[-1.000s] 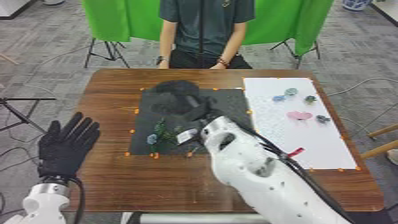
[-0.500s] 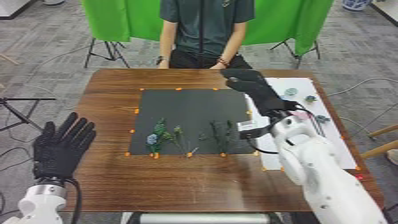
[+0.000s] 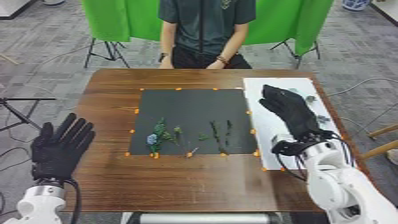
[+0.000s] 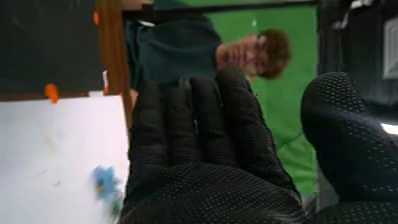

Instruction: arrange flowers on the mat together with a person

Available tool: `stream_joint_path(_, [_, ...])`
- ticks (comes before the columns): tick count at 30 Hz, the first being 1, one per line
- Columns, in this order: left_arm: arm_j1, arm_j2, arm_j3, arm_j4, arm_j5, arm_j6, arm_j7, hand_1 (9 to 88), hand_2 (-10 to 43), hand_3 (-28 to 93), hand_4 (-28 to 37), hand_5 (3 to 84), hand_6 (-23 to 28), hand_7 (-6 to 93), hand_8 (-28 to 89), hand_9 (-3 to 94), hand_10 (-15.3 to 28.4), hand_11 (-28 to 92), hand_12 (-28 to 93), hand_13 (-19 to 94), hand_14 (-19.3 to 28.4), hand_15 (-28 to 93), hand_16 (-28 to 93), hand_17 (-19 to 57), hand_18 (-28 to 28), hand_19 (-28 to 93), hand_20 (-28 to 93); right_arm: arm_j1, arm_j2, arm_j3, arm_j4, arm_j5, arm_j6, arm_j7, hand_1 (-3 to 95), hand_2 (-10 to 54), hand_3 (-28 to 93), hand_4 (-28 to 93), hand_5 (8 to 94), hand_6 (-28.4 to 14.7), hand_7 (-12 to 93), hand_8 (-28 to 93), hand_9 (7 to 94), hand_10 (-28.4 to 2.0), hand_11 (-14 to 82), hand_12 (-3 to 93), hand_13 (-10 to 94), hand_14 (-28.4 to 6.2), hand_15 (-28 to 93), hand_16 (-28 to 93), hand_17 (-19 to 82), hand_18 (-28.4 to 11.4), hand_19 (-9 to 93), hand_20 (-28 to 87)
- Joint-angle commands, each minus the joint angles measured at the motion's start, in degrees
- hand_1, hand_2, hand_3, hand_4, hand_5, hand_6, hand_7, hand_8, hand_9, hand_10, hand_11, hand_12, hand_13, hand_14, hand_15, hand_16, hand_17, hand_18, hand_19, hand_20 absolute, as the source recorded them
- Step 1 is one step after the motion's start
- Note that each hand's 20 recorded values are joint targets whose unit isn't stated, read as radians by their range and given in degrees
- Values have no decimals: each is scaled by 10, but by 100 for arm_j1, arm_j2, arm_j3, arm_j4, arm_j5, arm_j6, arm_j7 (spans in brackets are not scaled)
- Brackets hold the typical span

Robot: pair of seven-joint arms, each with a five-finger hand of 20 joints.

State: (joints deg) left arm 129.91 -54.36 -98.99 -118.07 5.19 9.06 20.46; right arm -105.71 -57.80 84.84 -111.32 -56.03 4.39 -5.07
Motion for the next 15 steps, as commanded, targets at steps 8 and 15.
stream_joint_path(8, [172, -90, -85, -49, -33, 32, 11, 265, 108, 704, -283, 428, 76, 76, -95, 395, 136, 142, 50, 290, 137, 243, -79, -39, 113, 293, 65, -957, -99, 652, -444, 113, 325, -502, 243, 93, 780, -250, 490, -81, 96, -120, 410, -126, 72, 45, 299, -86, 105, -28, 236, -73, 76, 153])
stream_joint_path(15, [208, -105, -112, -65, -25, 26, 5, 265, 108, 703, -283, 429, 75, 76, -96, 395, 135, 142, 50, 291, 136, 242, -79, -39, 114, 292, 66, -1081, -170, 749, -508, 100, 388, -523, 248, 86, 782, -250, 489, -79, 97, -120, 410, -125, 72, 46, 303, -87, 108, -28, 238, -72, 73, 158])
